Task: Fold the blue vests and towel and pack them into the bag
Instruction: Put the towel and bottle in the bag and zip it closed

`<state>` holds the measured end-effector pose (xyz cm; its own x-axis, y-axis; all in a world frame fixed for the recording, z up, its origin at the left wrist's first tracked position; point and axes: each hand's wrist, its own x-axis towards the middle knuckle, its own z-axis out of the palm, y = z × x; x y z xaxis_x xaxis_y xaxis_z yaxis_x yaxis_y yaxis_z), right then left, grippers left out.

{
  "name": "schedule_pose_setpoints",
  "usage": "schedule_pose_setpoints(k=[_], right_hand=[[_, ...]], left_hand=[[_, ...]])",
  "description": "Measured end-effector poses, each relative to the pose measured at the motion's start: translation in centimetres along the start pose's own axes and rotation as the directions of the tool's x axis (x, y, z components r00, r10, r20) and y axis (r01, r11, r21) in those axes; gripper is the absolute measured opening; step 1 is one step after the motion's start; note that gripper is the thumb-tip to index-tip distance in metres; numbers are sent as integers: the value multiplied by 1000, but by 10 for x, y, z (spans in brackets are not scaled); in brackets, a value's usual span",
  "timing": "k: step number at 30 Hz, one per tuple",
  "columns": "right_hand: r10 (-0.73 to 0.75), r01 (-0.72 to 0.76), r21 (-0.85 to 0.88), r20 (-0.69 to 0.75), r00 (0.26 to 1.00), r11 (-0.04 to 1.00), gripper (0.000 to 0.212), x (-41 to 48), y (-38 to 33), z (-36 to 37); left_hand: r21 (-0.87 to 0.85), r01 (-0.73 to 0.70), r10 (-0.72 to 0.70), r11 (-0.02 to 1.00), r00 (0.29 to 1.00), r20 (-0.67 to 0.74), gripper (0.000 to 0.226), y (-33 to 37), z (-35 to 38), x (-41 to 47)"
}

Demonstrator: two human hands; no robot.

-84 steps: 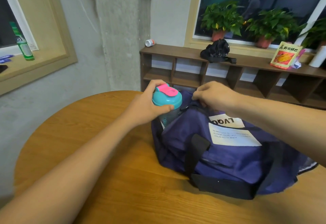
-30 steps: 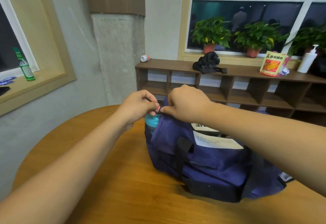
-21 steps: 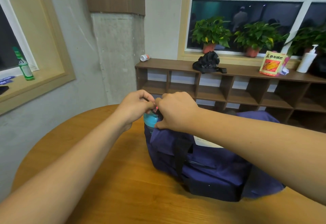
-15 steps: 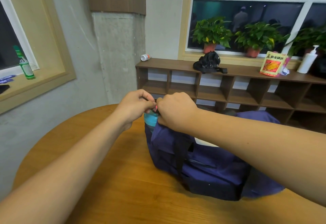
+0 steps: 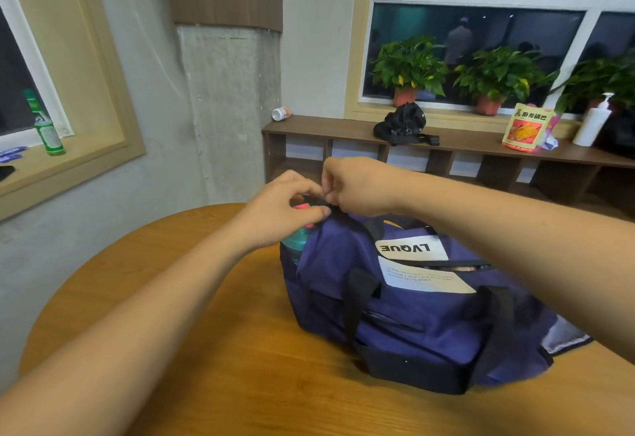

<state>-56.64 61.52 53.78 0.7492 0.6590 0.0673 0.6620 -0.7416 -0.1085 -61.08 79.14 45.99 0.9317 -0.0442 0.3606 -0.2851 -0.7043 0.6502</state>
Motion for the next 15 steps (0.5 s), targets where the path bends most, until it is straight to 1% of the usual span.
schedule_pose_setpoints(k=[2,4,6,9,11,15], right_hand=[[23,-23,97,-5,1000,995,10,-1,3,-3],[40,-38,143,-8,999,989,9,-2,6,-3],[51,-48,168,-15,999,985,8,-4,7,-3],[66,-64,168,-3,998,984,6,-7,9,-3],[84,-84,176,8,996,981,7,-9,11,-2],[120,-125,189,40,992,974,9,-16,21,3]], left_hand=[[45,-38,37,998,999,19,23,1,2,3],[131,-76,76,988,997,4,29,1,4,5],[205,-125,130,971,992,-10,29,3,4,6],[270,-167,184,948,982,-40,28,3,6,7],[312,-181,204,933,978,-41,25,2,7,8],[370,-189,219,909,975,-41,12,-9,3,6]])
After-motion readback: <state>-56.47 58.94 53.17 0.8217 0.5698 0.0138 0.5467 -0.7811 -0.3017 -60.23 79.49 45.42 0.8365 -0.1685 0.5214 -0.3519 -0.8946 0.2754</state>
